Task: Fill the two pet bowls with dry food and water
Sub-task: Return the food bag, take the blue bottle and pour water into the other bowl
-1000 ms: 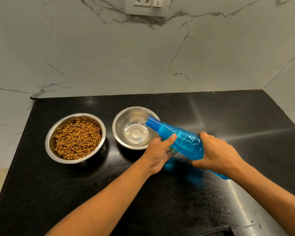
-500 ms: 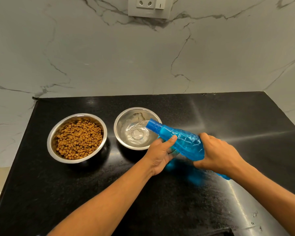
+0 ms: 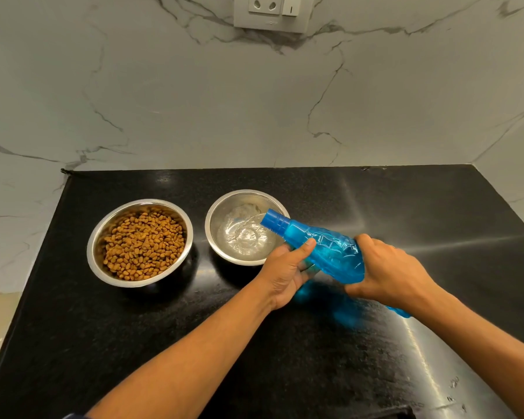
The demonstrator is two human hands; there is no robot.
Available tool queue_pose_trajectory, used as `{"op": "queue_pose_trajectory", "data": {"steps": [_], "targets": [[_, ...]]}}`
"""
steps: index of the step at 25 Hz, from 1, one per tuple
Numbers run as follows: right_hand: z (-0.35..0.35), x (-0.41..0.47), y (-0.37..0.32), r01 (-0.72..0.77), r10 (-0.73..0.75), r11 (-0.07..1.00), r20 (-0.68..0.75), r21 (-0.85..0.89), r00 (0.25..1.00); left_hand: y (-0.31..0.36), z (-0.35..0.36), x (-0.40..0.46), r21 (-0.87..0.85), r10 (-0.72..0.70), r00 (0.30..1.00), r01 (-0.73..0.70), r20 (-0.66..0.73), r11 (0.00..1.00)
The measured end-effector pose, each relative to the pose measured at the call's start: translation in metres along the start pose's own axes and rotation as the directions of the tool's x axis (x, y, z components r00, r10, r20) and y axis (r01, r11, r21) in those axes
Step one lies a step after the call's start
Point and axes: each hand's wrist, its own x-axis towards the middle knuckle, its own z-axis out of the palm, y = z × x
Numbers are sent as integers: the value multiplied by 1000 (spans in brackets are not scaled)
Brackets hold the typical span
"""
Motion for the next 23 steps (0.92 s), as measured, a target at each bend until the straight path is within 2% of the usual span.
{"op": "queue_pose_trajectory", "data": {"steps": [23], "targets": [[-3,1,-1,5,-5,1000,-8,-18,1000,1,2,0,-19,2,1000,-2,-11,1000]]}}
